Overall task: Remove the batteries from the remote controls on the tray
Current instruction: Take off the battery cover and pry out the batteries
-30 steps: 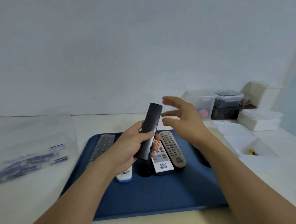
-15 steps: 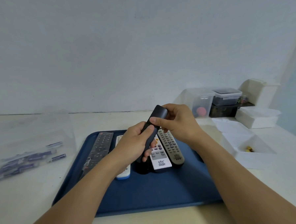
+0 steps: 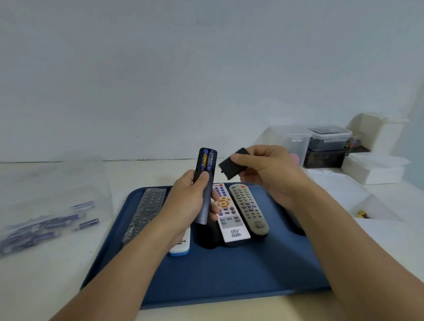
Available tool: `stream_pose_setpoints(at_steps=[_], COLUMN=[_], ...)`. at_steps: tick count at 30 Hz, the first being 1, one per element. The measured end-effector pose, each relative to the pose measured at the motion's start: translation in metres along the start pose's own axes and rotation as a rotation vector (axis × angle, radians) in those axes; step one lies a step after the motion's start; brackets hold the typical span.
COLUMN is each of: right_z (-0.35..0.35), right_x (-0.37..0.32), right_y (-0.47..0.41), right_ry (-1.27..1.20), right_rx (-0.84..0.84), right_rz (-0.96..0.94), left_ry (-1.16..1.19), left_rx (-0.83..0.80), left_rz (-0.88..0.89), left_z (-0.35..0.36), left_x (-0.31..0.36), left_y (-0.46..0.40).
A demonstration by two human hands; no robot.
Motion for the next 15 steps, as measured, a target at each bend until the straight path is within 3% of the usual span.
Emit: stream_pose_setpoints(at_steps=[4,8,12,15], right_z=[-0.006,-0.003,-0.004,-0.001], right_x=[0.011,0.016,0.011,0.001], right_y=[0.003,0.009,0.005,0.005], right_ry=[0.166,0.387,0.898,0.882], right_rx=[-0.047,-0.091,-0.028,0.042], right_rz=[0.300,0.380,0.119,-0.164], left_ry=[0.042,0.020,-0.022,-0.049], left_rx=[-0.026,-0.050,-0.045,-0.072], left_rz=[0.056,0.056,0.077,0.120], left_z=[0.000,0.002,0.002,0.002], left_x=[0.002,0.003,0.004,0.003], left_y=[0.001,0.003,0.003,0.004])
Point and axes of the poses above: each hand's wrist, its own y-axis away from the middle knuckle, its own z-axis out of the palm, x = y × z, the point moved 2 cm from there along -y, towards the middle knuckle, and after that the axes turned 8 degrees about -y, right-handed, at the moved point
